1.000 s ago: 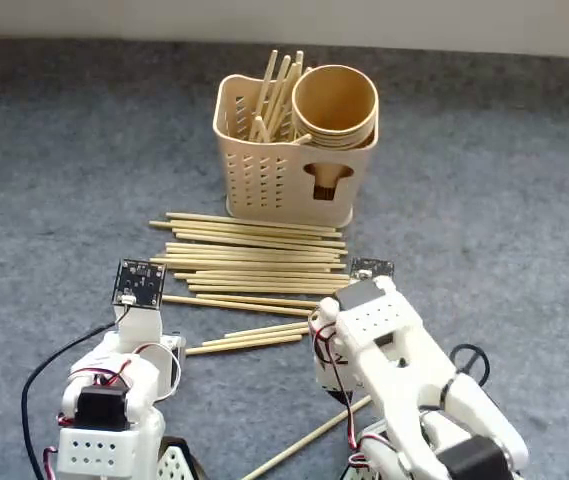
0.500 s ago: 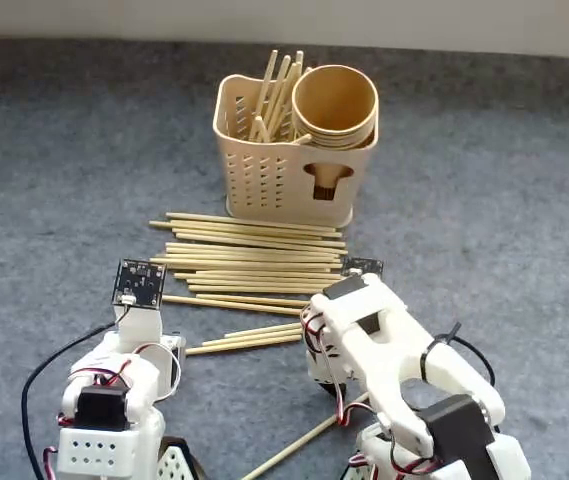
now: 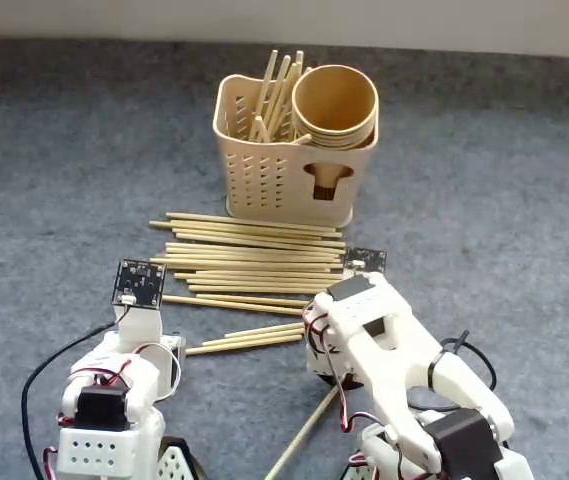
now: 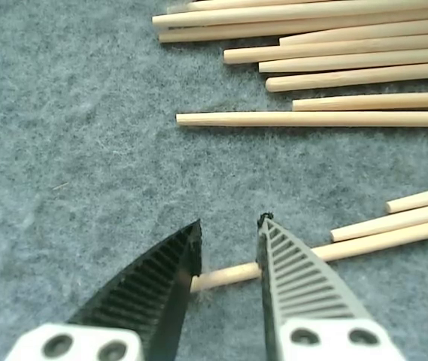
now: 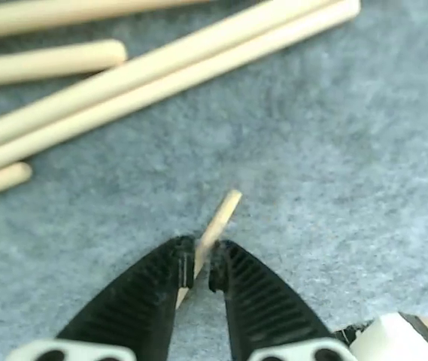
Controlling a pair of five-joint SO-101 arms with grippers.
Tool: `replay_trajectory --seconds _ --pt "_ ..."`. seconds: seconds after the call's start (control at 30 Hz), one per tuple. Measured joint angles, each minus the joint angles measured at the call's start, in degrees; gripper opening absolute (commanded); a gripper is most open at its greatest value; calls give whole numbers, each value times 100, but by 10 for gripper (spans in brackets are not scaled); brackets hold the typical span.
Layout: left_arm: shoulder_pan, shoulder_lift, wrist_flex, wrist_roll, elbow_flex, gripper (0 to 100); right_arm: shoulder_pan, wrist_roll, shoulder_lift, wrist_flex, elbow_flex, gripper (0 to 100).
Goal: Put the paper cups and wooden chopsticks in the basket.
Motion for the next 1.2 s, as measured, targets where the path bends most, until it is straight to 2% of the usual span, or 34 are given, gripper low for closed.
replay_trajectory --seconds 0.27,0.6,1.2 --pt "0 0 0 0 0 136 0 0 -62 0 -229 11" --pt "0 0 0 0 0 136 202 0 -62 9 -1433 11" --pt "0 0 0 0 9 136 123 0 -62 26 -3446 5"
